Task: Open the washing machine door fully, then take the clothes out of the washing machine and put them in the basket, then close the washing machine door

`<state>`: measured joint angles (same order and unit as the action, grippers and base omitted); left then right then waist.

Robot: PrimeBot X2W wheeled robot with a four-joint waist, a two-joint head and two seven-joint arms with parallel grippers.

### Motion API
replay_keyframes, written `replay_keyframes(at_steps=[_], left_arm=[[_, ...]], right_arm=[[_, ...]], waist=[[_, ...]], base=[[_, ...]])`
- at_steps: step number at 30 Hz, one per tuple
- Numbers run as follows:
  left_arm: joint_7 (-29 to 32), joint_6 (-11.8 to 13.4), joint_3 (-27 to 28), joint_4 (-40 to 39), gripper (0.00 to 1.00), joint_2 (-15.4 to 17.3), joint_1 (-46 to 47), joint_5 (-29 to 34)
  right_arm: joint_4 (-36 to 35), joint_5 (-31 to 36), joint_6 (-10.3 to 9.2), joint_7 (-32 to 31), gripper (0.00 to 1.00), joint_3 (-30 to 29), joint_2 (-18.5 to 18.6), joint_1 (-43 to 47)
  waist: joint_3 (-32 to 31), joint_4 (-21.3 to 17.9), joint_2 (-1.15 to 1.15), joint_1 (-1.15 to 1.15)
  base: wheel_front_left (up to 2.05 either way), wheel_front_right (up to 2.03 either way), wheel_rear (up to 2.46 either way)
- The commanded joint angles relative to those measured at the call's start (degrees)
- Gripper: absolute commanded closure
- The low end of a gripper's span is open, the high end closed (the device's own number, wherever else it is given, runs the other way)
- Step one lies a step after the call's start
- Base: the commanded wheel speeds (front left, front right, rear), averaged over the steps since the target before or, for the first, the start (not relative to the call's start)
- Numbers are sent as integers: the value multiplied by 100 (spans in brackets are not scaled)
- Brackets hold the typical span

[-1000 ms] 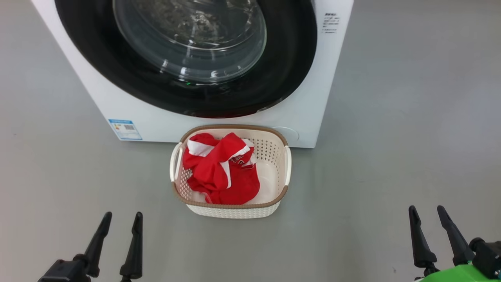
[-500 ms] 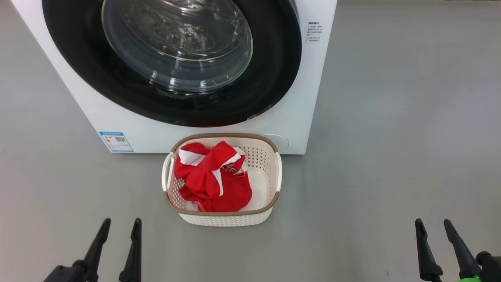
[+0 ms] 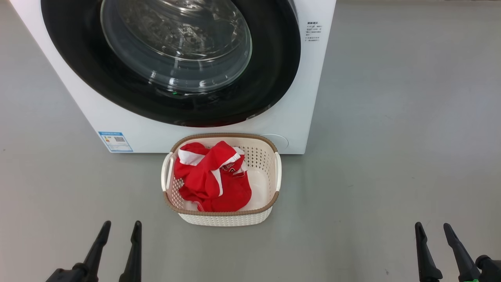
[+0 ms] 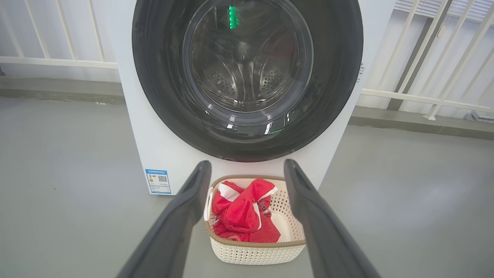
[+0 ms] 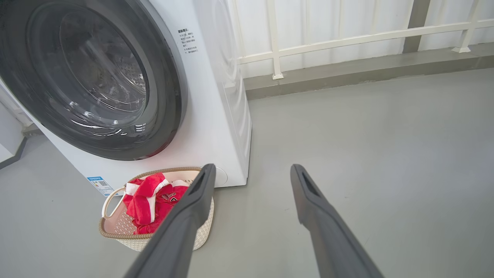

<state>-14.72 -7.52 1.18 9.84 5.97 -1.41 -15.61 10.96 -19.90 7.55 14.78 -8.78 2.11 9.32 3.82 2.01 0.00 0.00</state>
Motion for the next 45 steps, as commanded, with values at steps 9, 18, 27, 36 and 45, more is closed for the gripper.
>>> replay_keyframes(at_steps=[9,18,27,36,45], left_arm=[[21,0,-55,299,100,-145,-35,-51],[168,0,-19,301,100,-152,11,-610],[316,0,19,317,100,-160,78,-1163],[465,1,58,326,100,-169,136,-1716],[615,1,98,335,100,-179,193,-2268]], right_arm=[[339,-48,0,-30,100,40,-115,-8],[330,-571,-1,-182,100,55,-101,-109],[335,-1088,-1,-333,100,68,-87,-230],[333,-1608,-1,-486,100,80,-73,-343],[331,-2126,-2,-638,100,93,-59,-455]], waist=[[-9,-9,0,0],[-44,-24,0,4],[-62,-37,0,0],[-87,-51,0,0],[-113,-65,0,0]], base=[[0,0,0],[0,0,0],[0,0,0],[0,0,0],[0,0,0]])
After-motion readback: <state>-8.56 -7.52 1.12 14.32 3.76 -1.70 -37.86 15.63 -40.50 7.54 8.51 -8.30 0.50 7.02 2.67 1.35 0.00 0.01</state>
